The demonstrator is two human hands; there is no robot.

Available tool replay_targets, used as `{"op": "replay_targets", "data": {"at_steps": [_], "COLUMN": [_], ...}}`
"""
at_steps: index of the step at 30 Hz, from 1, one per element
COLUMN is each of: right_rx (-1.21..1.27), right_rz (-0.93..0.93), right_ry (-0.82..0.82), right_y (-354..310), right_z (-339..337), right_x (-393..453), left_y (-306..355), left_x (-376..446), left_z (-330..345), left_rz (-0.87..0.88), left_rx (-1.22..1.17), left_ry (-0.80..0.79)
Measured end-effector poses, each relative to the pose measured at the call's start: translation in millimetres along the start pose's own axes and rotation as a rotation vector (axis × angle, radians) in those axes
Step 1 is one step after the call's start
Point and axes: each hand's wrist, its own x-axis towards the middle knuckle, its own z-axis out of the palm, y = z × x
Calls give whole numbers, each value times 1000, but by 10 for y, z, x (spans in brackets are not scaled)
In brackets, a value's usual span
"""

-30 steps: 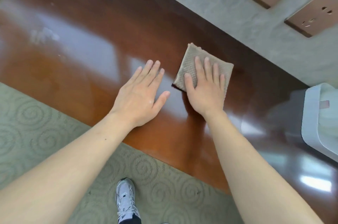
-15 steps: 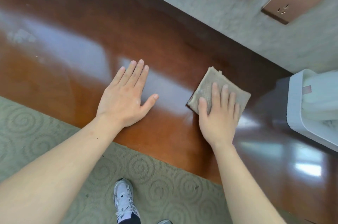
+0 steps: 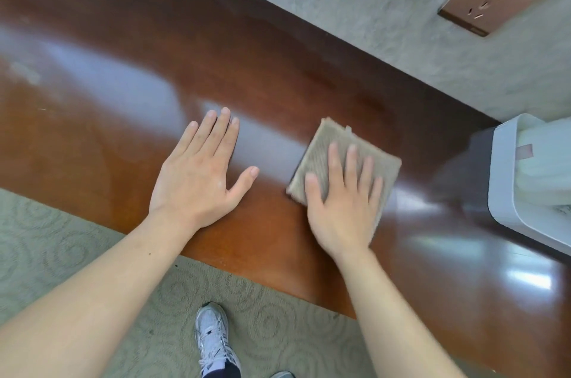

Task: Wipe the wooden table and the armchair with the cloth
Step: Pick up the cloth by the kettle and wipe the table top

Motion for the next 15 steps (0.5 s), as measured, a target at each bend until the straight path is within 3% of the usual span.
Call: {"op": "replay_targets", "data": {"at_steps": [7, 11, 15], "right_rx": [-17, -21, -27], "right_rz": [-73, -68, -152], "right_ry": [-58, -18, 29], "right_y": [-120, -147, -274], "right_z": [-205, -172, -55], "right_x": [1664, 1460, 596], "left_y": [-31, -31, -27], "left_x": [11, 18, 14], "left_z": [8, -16, -45], "left_rz": [0, -4, -6], "left_rx": [-23, -35, -37], "left_ry": [11, 8, 3]}}
